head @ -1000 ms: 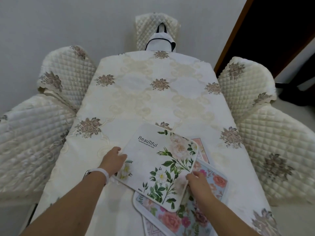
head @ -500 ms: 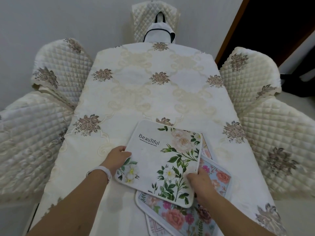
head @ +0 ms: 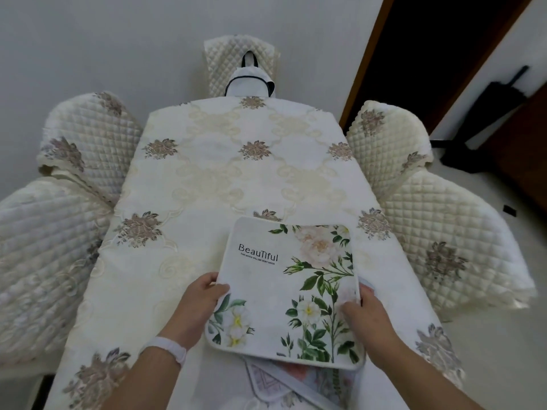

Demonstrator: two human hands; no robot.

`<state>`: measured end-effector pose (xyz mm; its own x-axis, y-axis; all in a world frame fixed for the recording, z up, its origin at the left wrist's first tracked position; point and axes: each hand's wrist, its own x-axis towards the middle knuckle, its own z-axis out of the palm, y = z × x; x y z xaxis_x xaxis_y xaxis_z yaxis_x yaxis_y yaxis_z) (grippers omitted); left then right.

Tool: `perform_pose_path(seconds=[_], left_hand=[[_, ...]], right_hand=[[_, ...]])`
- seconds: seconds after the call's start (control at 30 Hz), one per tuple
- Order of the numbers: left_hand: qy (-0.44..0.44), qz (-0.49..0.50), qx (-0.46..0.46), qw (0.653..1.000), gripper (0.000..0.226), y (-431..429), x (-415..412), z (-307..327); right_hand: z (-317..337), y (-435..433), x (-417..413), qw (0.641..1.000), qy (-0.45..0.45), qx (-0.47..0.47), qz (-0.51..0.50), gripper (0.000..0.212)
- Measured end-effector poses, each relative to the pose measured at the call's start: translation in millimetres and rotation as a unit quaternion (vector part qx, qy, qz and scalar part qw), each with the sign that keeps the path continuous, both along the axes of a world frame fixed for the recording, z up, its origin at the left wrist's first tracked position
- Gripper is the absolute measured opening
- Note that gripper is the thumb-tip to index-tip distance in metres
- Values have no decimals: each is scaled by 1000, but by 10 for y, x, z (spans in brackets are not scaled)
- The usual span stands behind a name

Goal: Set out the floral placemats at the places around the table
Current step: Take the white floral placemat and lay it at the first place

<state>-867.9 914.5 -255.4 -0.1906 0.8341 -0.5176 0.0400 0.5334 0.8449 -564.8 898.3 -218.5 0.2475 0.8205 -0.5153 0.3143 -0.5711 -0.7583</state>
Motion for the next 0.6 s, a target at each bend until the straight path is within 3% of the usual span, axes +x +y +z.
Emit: perform_pose_path(seconds=[0.3, 0.6], left_hand=[[-41, -20, -12, 999, 14, -367, 914, 230], [-14, -34, -2, 999, 12, -684, 2037, 577]], right_hand=[[249, -508, 704, 997, -66, 31, -34, 10], [411, -858, 1812, 997, -26, 71, -28, 22]])
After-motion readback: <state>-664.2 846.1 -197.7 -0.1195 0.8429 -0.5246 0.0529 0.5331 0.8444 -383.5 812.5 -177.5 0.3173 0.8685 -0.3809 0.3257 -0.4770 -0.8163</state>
